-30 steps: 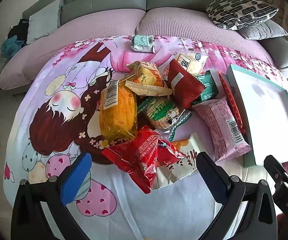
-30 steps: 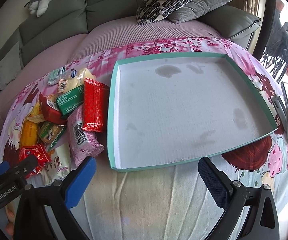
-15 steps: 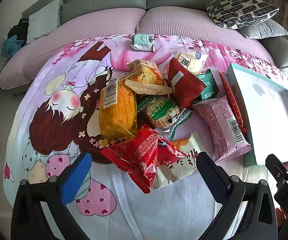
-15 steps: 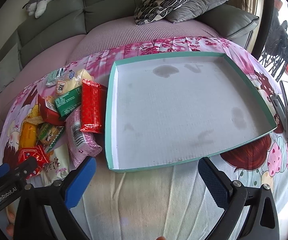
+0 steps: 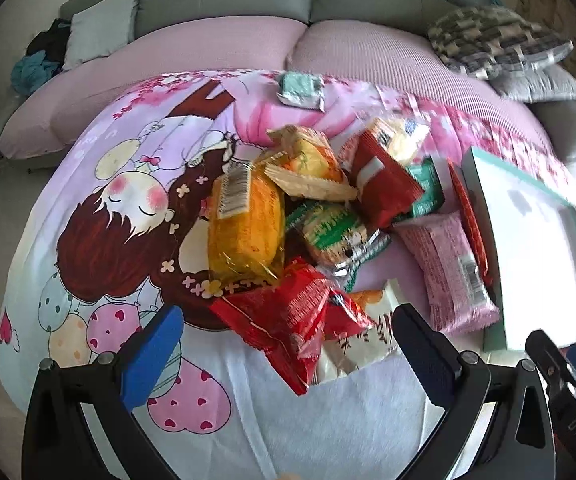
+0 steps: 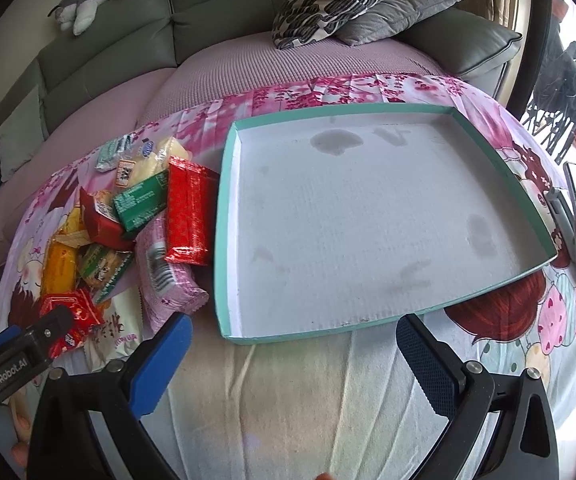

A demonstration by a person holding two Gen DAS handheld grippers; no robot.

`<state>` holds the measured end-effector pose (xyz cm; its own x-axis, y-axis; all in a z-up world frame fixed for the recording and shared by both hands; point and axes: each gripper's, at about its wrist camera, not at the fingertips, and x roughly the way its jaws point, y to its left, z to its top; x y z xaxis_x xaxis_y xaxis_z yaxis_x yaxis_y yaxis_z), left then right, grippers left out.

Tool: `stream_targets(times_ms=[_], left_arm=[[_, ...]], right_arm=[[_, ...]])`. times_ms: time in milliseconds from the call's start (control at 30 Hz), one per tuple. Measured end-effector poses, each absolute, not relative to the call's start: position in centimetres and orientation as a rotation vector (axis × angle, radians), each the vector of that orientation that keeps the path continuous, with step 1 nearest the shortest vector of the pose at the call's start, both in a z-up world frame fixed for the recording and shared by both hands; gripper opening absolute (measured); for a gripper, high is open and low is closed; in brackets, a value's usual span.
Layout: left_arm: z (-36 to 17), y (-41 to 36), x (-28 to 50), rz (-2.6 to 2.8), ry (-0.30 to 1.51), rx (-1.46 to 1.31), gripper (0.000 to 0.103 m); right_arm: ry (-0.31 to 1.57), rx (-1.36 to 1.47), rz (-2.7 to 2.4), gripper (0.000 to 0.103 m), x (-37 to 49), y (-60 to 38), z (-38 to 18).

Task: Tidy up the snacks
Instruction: 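Grasp the red snack packet with the left tool while the right tool grasps the cream pastry packet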

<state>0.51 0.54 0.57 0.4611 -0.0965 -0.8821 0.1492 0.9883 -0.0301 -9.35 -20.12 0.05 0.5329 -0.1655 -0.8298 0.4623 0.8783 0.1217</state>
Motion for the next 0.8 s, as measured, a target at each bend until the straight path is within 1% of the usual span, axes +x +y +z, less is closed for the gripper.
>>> stream_targets(times_ms=[200,433,633,667,700,767,800], left_arm=[[1.0,2.9,1.3,-0.101,1.067,-0.021,0.103],[-0.1,4.5,2.4,-0.098,1.154,-0.070,0.103],[-0.9,3.2,2.7,-0.172,1.205,-0.085,0.102],[-1.0,3.1,2.8,-0.181,1.214,-0.098,0.097],[-1.1,3.0,2.9,-0.186,1.222,-0.106,0.087],[-1.4,2.8,3.1,-0.200,1.239,-0.119,0.076],[-1.5,2.7,3.1,-0.203,1.240,-0.120,0.075]], right_arm=[[0.889,0.381,-0.276,0.103,-8.5,-18.8,1.2],[0.931,0.269,-0.199,0.103,-6.5,-15.3,1.6],[1.026,0.199,-0.143,0.103,-5.0,-12.2,-0.4],[1.037,0.194,-0.144,0.103,-5.0,-12.2,-0.7],[1.044,0.194,-0.145,0.103,-5.0,-12.1,-0.9],[1.050,0.195,-0.147,0.103,-4.9,-12.1,-1.1],[1.050,0.198,-0.147,0.103,-5.0,-12.2,-1.1]])
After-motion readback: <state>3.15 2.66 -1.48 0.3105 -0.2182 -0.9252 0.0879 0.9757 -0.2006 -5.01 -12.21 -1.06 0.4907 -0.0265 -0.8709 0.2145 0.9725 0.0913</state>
